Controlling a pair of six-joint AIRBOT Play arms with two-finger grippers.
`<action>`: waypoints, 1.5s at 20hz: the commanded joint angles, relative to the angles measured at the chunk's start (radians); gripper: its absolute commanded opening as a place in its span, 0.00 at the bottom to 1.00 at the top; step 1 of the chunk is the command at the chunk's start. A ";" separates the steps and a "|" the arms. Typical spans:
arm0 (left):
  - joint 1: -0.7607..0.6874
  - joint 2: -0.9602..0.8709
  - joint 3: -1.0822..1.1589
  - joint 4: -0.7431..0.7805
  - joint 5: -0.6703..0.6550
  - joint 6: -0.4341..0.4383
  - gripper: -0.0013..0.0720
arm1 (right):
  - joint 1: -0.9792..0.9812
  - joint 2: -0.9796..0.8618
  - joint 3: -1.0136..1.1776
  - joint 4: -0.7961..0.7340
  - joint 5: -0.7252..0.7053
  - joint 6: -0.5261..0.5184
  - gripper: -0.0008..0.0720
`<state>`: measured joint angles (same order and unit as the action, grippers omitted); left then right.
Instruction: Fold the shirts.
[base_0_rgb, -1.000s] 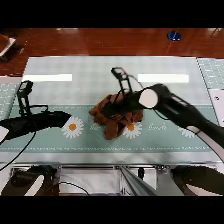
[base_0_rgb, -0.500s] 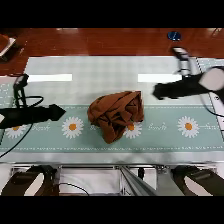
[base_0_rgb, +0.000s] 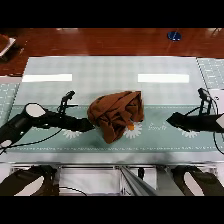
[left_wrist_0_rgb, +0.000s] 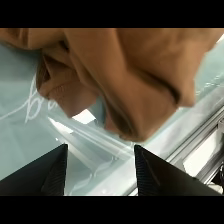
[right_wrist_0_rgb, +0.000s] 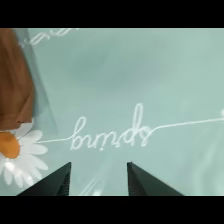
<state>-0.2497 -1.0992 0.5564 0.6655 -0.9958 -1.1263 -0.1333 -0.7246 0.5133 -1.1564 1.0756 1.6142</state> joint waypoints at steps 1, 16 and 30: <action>-0.076 -0.092 0.002 -0.056 0.190 0.026 0.71 | -0.012 0.019 -0.086 0.146 -0.052 -0.042 0.56; -0.159 -0.233 0.177 -0.074 0.224 0.026 0.04 | 0.054 -0.509 0.012 0.544 -0.168 -0.312 0.56; 0.134 -0.054 0.447 -0.075 0.034 0.006 0.04 | 0.179 -0.603 0.823 0.203 0.008 -0.141 0.05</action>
<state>-0.2405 -1.2320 0.8886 0.5922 -0.8967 -1.1027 0.0765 -1.4063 1.1229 -0.8177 1.0298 1.3960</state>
